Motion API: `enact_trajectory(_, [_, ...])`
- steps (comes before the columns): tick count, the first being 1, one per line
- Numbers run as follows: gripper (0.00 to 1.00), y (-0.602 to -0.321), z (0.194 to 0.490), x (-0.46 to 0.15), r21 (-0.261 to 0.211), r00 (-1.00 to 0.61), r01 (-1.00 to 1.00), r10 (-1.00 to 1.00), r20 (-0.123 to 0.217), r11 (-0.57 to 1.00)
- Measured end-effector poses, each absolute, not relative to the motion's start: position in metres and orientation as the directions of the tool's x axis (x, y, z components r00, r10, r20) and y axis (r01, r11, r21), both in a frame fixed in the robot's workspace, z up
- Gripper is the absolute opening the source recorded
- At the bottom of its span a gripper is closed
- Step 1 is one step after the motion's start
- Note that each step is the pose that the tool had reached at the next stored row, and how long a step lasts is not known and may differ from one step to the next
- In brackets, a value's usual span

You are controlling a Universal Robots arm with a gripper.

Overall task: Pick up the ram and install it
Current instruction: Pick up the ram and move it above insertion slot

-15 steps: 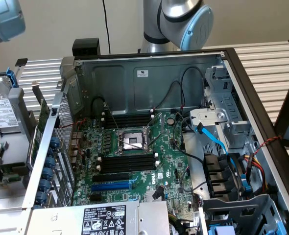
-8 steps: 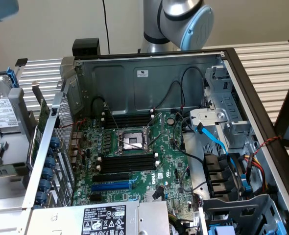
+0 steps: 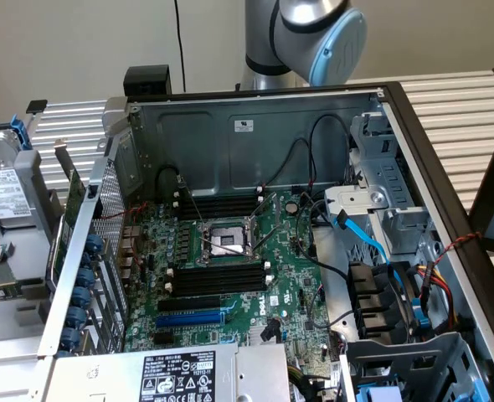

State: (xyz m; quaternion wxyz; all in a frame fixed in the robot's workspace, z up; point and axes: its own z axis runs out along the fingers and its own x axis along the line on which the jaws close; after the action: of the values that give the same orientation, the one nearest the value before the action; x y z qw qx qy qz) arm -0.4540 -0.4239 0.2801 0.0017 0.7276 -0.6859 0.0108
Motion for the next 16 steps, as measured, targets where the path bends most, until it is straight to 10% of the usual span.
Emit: enact_trajectory(16, [0.13, -0.460, 0.353, -0.418, -0.012, 0.059, -0.998, -0.998, 0.017, -0.059])
